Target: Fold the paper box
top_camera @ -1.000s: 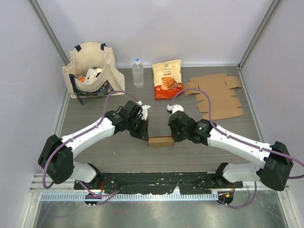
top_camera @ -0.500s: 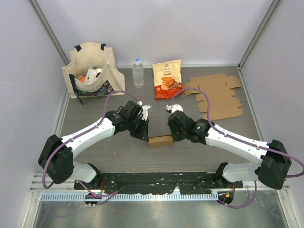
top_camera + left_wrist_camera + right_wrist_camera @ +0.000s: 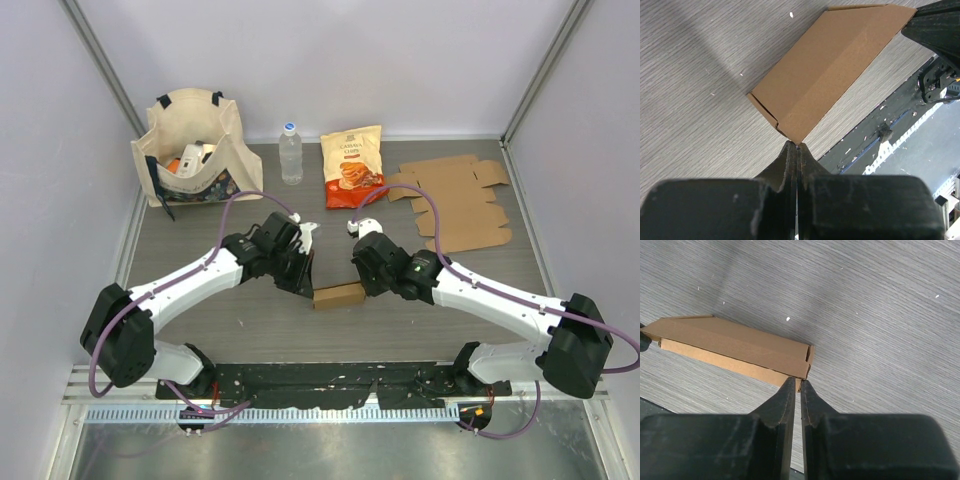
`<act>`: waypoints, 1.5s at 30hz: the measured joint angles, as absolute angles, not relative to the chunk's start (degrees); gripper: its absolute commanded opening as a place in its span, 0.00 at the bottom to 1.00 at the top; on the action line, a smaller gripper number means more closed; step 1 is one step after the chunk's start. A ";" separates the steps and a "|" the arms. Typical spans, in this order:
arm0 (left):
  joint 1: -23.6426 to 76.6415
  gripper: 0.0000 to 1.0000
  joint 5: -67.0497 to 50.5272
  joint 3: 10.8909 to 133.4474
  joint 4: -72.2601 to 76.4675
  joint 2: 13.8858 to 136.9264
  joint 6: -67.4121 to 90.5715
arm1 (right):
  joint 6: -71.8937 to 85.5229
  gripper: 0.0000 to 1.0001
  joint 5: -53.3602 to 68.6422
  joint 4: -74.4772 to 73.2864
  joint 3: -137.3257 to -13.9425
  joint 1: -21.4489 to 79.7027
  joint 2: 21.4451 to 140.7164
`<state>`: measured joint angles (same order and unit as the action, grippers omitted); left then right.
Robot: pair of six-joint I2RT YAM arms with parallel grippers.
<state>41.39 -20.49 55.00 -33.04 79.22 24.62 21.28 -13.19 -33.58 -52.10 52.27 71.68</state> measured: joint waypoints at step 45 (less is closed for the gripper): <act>51.72 0.33 -2.31 52.53 -29.89 73.38 33.50 | 17.47 0.39 0.99 -33.87 -52.29 39.77 65.89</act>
<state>51.72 -2.31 52.53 -29.89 73.38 33.50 17.47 0.99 -33.87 -52.29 39.77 65.89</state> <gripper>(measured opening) 0.374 0.436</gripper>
